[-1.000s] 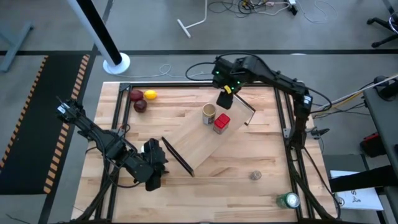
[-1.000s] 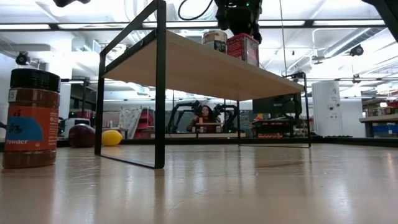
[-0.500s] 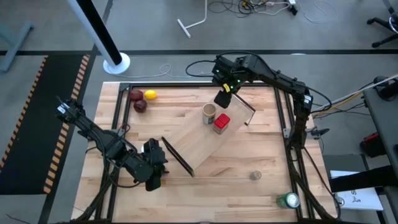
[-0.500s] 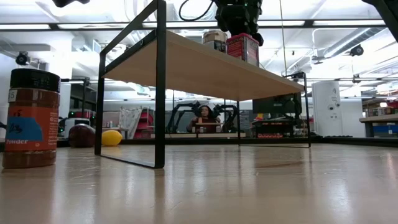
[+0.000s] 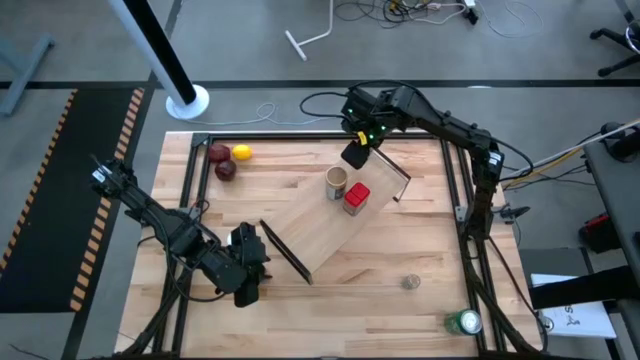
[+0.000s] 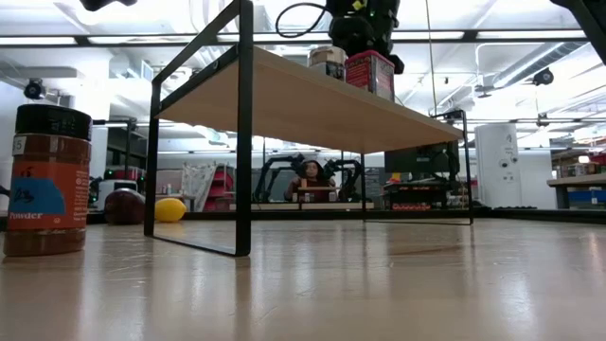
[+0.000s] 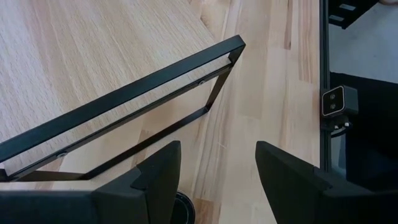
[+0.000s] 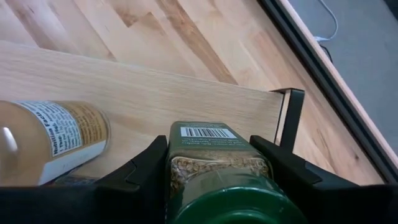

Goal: Shelf spices
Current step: Put the green seasoning bottle on the shelf

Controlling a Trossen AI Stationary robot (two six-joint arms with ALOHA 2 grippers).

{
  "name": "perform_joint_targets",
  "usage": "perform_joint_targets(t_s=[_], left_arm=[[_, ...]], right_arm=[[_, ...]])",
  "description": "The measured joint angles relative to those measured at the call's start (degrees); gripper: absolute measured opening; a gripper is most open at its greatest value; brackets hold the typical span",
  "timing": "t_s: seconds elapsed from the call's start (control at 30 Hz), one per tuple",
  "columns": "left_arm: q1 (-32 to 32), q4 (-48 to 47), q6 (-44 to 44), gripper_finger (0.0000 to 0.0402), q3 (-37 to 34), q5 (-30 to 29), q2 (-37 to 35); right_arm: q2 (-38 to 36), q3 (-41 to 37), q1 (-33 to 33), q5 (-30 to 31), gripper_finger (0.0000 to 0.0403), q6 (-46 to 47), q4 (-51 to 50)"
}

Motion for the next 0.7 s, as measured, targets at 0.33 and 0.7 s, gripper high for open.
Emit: perform_joint_targets(t_s=[0.33,0.7], left_arm=[[0.0,0.0,0.2,0.0197,0.0,0.0,0.0],[0.0,0.0,0.2,0.0197,0.0,0.0,0.0]], right_arm=[[0.0,-1.0,0.1,-0.1,0.0191,1.1,1.0],[0.0,-3.6,0.1,-2.0,0.023,0.4,1.8]])
